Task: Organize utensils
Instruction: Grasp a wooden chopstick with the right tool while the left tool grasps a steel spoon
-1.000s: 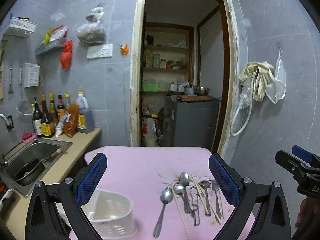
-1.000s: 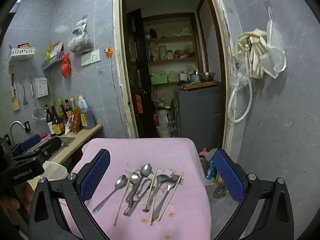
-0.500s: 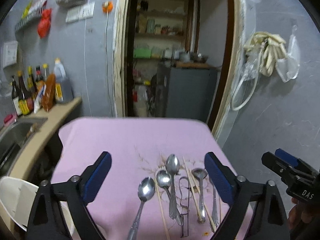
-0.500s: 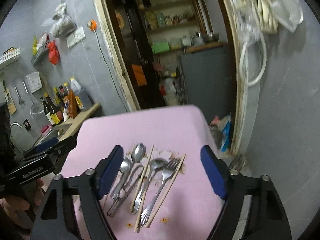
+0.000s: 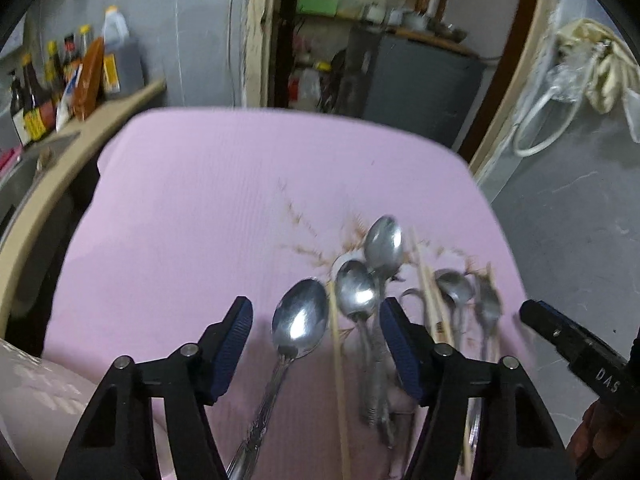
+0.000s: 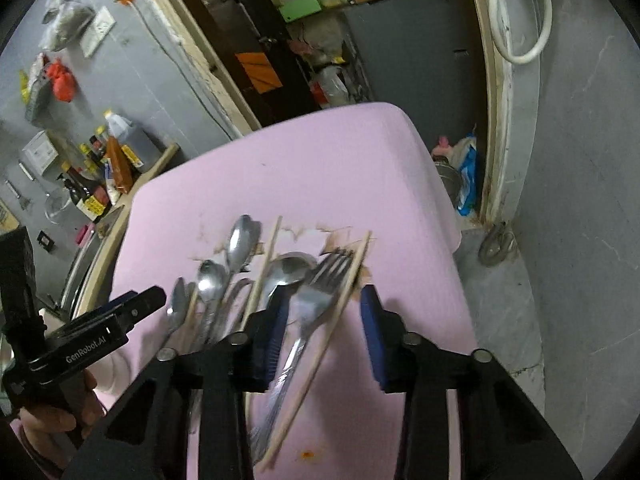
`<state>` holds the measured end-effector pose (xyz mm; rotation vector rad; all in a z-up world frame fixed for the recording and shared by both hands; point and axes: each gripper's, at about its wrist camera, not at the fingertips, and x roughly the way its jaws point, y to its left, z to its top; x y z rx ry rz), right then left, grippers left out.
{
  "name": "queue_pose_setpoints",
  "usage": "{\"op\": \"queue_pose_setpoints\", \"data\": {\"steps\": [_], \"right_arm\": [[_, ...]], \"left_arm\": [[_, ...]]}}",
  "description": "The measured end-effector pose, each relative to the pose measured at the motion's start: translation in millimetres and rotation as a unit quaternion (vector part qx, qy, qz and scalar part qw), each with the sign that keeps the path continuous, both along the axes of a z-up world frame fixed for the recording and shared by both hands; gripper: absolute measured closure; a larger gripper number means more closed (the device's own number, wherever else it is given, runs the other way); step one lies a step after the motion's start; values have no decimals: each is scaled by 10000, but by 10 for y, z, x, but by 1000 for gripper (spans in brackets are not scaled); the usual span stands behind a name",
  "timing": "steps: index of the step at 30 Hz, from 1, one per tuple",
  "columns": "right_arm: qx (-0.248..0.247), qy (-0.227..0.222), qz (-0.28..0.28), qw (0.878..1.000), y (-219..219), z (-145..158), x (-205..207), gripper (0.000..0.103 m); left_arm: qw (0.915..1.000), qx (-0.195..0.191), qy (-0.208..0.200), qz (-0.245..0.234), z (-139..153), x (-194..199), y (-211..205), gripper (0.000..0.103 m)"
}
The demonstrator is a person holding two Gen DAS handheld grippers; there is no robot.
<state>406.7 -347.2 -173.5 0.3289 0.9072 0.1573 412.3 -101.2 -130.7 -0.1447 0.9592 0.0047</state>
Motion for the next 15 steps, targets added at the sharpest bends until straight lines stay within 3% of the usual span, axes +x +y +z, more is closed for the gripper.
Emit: {"op": "queue_pose_setpoints", "data": {"steps": [6, 15], "right_arm": [[-65, 284, -152, 9995, -49, -145, 169, 87], [76, 526, 0, 9986, 54, -268, 273, 91]], "left_arm": [[9993, -71, 333, 127, -169, 162, 62, 49], [9970, -30, 771, 45, -319, 231, 43, 51]]}}
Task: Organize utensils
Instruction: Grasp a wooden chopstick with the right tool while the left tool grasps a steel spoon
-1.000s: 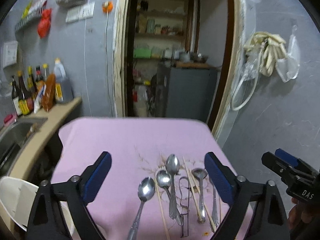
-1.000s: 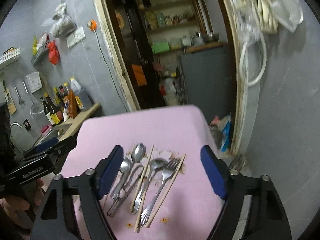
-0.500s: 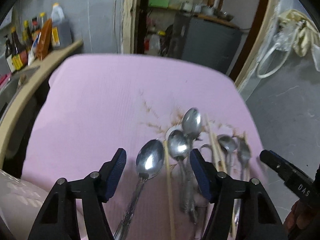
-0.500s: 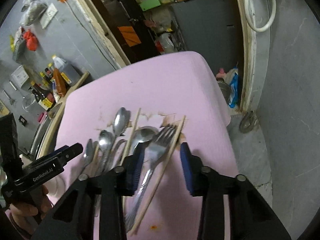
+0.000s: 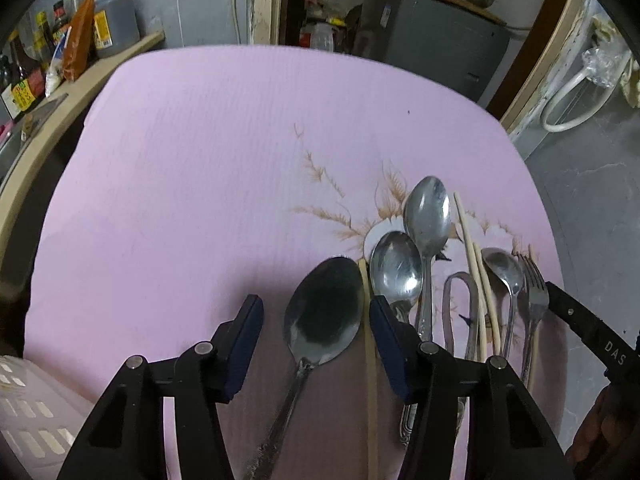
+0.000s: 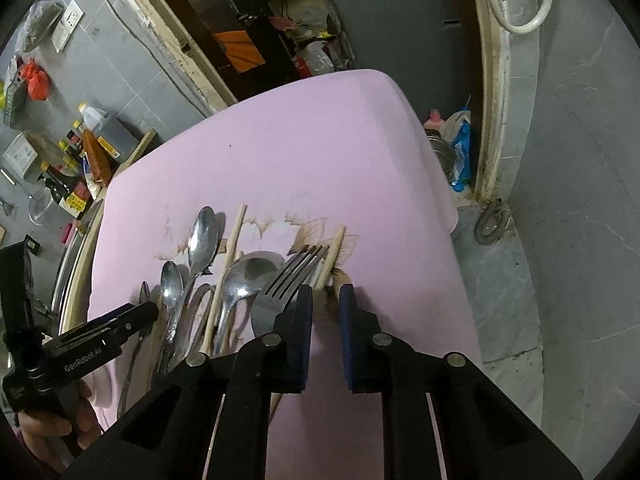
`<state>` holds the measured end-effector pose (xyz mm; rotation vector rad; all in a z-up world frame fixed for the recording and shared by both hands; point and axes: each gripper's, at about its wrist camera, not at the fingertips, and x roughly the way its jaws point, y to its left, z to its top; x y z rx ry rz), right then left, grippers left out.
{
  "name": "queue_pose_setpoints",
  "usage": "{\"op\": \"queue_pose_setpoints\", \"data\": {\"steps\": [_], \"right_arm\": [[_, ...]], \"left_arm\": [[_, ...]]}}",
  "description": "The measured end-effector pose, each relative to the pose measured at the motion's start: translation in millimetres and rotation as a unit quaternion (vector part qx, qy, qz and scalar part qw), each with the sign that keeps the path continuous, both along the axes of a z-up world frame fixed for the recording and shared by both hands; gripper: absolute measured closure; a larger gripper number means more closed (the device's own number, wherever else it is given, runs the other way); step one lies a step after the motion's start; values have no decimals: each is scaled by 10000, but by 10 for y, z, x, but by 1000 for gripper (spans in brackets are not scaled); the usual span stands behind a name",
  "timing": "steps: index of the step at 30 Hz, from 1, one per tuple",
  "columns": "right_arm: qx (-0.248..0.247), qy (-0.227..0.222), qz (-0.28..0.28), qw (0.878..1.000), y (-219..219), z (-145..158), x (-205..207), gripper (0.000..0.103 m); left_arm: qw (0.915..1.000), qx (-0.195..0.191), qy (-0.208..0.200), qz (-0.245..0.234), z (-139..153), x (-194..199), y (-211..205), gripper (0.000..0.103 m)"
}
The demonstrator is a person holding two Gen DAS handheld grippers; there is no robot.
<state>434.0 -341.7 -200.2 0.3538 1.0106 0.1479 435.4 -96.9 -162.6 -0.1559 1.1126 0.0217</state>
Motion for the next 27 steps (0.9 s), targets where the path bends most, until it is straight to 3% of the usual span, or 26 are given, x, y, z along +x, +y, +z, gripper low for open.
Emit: {"op": "queue_pose_setpoints", "data": {"steps": [7, 15, 19, 27], "right_arm": [[206, 120, 213, 9995, 59, -49, 136, 91], [247, 466, 310, 9981, 56, -55, 314, 91], [254, 542, 314, 9977, 46, -56, 304, 98], [568, -15, 148, 9983, -20, 235, -87, 99]], "left_arm": [[9999, -146, 79, 34, 23, 72, 58, 65], [9990, -392, 166, 96, 25, 151, 126, 66], [9982, -559, 182, 118, 22, 167, 165, 66], [9976, -628, -256, -168, 236, -45, 79, 66]]}}
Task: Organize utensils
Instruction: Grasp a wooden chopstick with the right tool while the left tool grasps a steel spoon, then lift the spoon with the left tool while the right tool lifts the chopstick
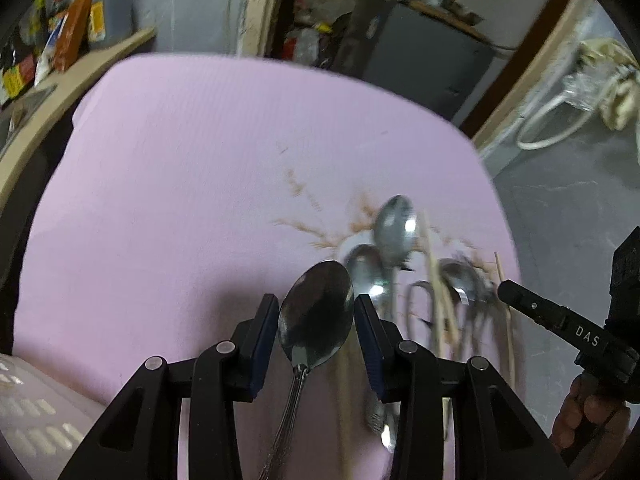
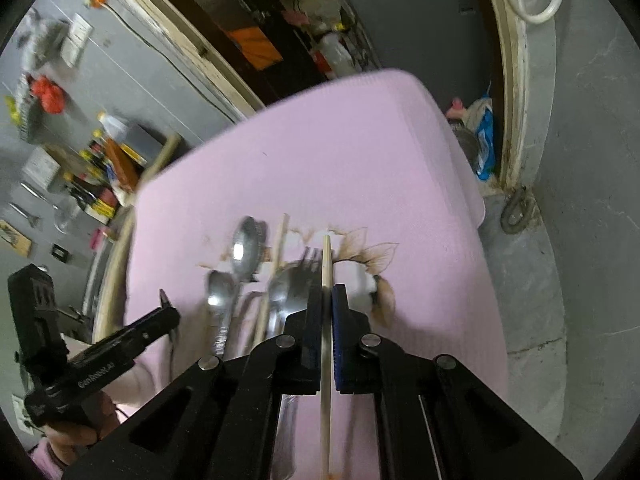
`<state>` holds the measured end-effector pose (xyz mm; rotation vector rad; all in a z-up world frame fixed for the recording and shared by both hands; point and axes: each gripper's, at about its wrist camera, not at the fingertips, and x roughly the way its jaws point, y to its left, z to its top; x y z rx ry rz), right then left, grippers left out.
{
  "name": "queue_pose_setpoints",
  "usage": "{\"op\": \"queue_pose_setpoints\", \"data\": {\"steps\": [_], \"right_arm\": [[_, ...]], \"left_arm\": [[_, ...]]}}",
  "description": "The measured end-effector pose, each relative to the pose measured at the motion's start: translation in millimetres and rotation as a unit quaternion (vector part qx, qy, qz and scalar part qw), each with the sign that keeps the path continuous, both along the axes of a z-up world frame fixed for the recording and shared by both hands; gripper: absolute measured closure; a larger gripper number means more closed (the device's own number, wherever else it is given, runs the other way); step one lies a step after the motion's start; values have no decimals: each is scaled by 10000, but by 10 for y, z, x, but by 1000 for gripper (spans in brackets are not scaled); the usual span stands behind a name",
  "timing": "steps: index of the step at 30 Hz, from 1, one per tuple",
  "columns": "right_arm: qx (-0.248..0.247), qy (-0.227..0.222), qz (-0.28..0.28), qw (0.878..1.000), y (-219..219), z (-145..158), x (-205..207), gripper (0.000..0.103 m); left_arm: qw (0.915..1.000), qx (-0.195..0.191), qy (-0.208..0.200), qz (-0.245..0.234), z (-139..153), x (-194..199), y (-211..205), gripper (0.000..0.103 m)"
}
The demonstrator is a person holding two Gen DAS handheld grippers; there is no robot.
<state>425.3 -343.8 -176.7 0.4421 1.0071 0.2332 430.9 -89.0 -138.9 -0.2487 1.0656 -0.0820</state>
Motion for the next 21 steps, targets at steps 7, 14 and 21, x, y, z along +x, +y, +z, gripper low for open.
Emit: {"op": "queue_pose_setpoints", "data": {"steps": [7, 14, 21], "right_arm": [[286, -713, -164, 9969, 37, 329, -508, 99], [443, -1112, -300, 9924, 187, 542, -886, 99], [574, -1817, -331, 9811, 499, 978, -1081, 99]], "left_arm": [[9960, 36, -833, -334, 398, -372, -125, 66], [9862, 85, -1550, -569, 714, -759, -98, 67], [9802, -97, -1883, -613, 1059, -965, 128, 97]]}}
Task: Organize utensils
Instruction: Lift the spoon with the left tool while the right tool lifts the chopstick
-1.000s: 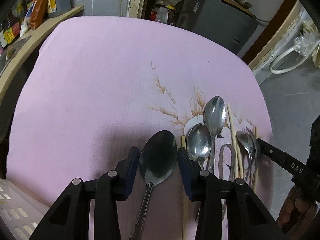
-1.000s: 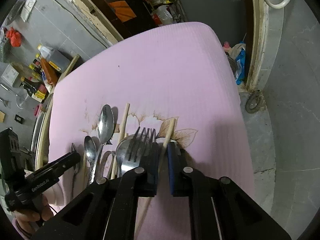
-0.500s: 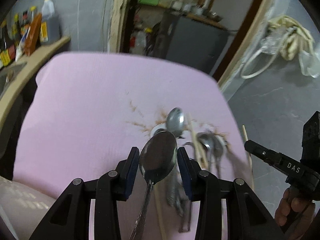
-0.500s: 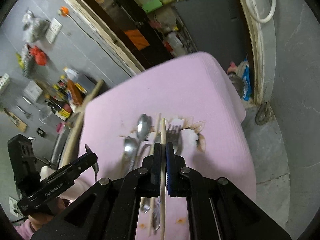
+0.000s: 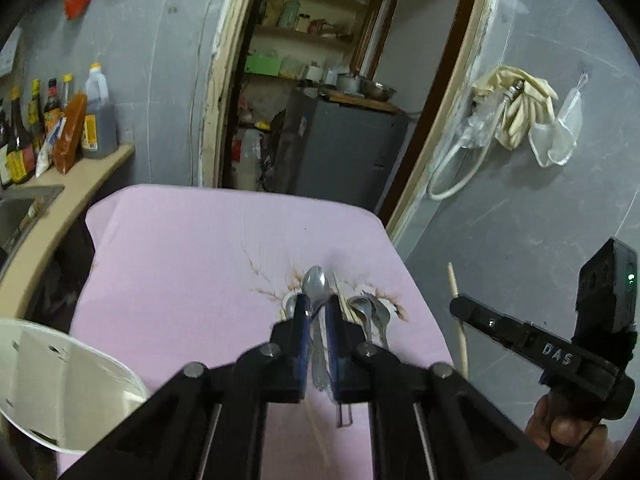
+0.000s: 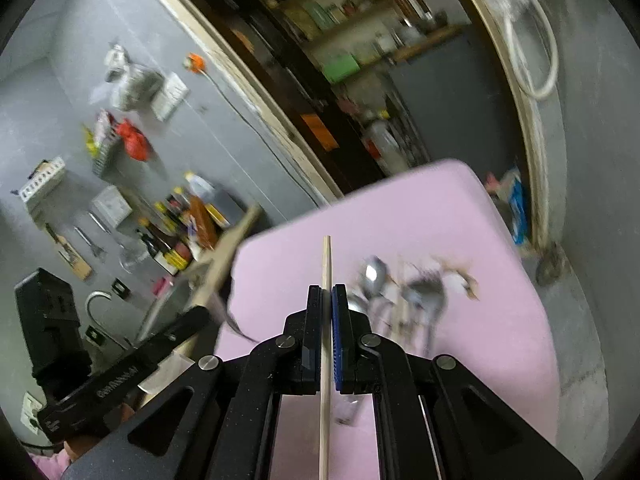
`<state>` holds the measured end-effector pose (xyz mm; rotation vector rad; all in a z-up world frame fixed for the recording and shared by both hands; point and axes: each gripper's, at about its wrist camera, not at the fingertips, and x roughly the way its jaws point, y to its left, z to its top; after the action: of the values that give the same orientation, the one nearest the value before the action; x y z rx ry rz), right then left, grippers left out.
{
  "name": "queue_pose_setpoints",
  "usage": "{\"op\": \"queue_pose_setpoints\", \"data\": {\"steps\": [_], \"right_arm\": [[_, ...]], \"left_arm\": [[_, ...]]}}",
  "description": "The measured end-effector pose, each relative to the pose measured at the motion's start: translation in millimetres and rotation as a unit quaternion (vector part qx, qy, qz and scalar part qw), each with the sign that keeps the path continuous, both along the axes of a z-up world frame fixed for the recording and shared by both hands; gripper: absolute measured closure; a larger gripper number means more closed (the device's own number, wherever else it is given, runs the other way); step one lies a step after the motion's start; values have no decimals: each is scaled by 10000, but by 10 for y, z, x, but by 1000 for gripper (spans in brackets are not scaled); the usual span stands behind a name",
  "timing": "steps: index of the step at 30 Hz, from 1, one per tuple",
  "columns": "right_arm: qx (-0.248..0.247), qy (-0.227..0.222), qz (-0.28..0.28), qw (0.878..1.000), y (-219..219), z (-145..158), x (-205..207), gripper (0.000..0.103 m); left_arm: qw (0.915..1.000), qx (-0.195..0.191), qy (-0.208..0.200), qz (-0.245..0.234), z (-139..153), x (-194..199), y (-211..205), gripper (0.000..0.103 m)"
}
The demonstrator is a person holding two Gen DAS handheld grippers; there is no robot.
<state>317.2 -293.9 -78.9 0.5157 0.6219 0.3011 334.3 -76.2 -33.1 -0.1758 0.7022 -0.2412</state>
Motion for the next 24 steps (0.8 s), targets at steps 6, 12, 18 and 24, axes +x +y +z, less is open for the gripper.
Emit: {"op": "queue_pose_setpoints", "data": {"steps": [6, 12, 18, 24], "right_arm": [[-237, -378, -30, 9990, 303, 342, -62, 99], [-334, -193, -285, 9989, 229, 267, -218, 99], [-206, 215, -508, 9983, -70, -83, -213, 99], [-125, 452, -434, 9980, -335, -376, -21, 99]], "left_arm": [[9994, -124, -35, -327, 82, 3, 182, 97], [9972, -383, 395, -510, -80, -49, 281, 97], [9934, -610, 944, -237, -375, 116, 159, 54], [9807, -970, 1430, 919, -721, 360, 64, 39]]}}
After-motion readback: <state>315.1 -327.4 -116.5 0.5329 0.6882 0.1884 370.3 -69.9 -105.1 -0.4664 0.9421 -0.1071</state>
